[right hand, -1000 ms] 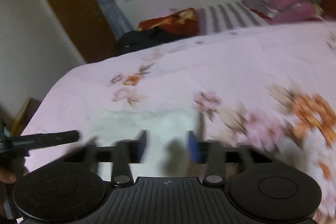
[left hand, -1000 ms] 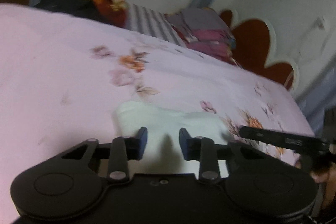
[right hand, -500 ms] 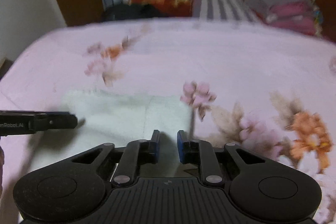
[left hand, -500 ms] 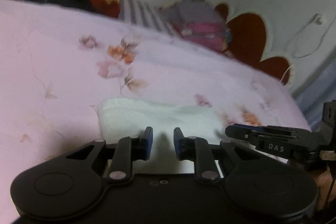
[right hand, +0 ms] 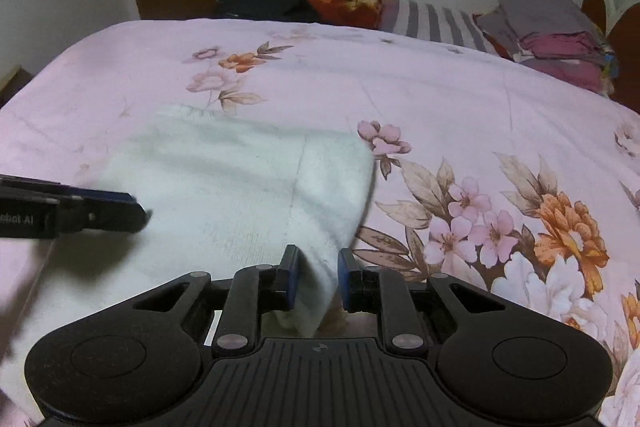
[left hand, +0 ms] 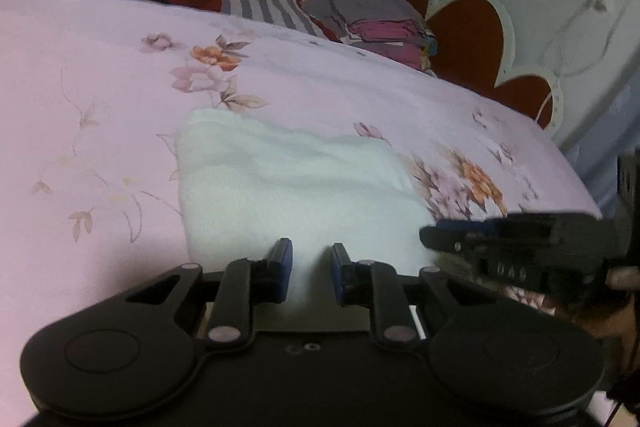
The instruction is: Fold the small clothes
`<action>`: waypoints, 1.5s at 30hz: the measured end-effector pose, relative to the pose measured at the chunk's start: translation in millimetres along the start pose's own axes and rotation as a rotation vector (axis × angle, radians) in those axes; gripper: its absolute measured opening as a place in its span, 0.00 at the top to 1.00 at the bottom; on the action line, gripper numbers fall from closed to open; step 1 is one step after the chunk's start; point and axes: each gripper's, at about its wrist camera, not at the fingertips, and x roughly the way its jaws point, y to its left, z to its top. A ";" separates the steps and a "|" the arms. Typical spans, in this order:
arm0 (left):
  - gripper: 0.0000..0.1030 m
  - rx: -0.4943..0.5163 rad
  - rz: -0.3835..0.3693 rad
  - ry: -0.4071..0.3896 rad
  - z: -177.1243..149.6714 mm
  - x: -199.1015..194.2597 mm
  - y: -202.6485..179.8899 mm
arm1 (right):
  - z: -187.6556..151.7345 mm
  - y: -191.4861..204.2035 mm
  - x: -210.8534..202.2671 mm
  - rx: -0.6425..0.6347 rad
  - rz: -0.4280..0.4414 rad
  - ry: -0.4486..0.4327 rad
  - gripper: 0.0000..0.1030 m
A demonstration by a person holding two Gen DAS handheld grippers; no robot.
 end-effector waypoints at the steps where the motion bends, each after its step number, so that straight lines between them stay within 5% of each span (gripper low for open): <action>1: 0.81 -0.001 -0.011 -0.009 -3.8 -9.1 -1.6 | 0.1 1.4 -3.6 0.009 0.003 0.000 0.82; 8: 0.81 0.012 0.028 -0.106 -64.1 -67.0 -12.5 | -27.3 34.7 -62.6 -0.077 0.137 -0.046 0.82; 12: 0.81 -0.037 0.065 -0.075 -92.8 -79.0 -7.1 | -49.5 53.9 -62.2 -0.167 0.133 -0.017 0.82; 15: 0.79 0.017 0.126 -0.023 -109.6 -68.0 -13.6 | -63.2 51.2 -43.0 -0.216 0.002 0.038 0.82; 22: 0.79 -0.077 0.155 -0.076 -127.3 -89.6 -15.4 | -72.9 28.7 -79.8 -0.039 0.066 -0.049 0.82; 26: 0.79 -0.082 0.192 -0.082 -130.0 -89.4 -25.0 | -92.9 48.1 -99.1 -0.059 0.137 -0.088 0.82; 29: 0.79 -0.082 0.220 -0.083 -133.0 -87.4 -31.4 | -105.2 53.5 -78.8 -0.081 0.073 -0.014 0.82; 33: 0.80 -0.088 0.256 -0.106 -144.0 -102.2 -40.1 | -107.7 38.0 -78.4 -0.022 -0.008 -0.026 0.82; 45: 0.70 -0.011 0.291 -0.143 -186.8 -163.9 -111.5 | -163.6 35.4 -189.6 0.078 0.082 -0.130 0.82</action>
